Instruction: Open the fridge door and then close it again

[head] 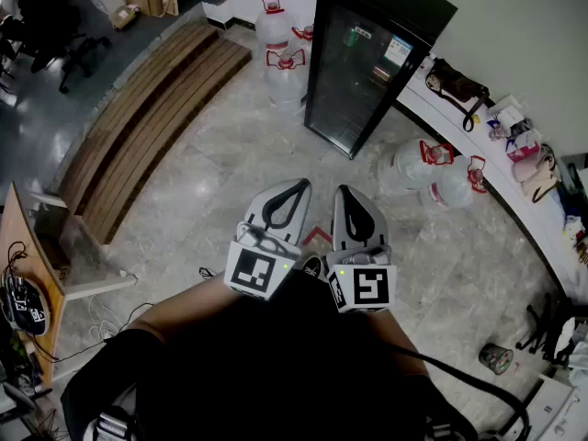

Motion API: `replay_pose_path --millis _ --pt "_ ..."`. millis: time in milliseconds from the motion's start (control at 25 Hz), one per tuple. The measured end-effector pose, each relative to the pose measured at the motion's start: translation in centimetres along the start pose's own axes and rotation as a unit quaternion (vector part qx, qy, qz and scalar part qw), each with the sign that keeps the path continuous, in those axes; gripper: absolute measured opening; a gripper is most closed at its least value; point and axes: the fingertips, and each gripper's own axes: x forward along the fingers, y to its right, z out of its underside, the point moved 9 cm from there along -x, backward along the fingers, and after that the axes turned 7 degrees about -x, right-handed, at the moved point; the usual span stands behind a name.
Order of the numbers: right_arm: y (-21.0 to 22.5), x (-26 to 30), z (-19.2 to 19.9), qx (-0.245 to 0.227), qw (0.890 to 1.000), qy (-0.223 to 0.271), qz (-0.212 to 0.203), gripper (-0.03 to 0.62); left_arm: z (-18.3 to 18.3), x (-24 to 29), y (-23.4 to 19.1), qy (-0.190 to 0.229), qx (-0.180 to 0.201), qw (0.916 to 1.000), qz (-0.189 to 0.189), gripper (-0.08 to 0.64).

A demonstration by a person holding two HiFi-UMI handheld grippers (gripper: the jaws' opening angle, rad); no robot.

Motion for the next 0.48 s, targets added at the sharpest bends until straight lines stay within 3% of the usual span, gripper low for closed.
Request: replay_pose_path --millis 480 --pt "3.4 0.5 1.0 0.008 1.0 -0.008 -0.008 0.015 0.9 2.5 1.3 -0.006 -0.007 0.9998 -0.016 0.009"
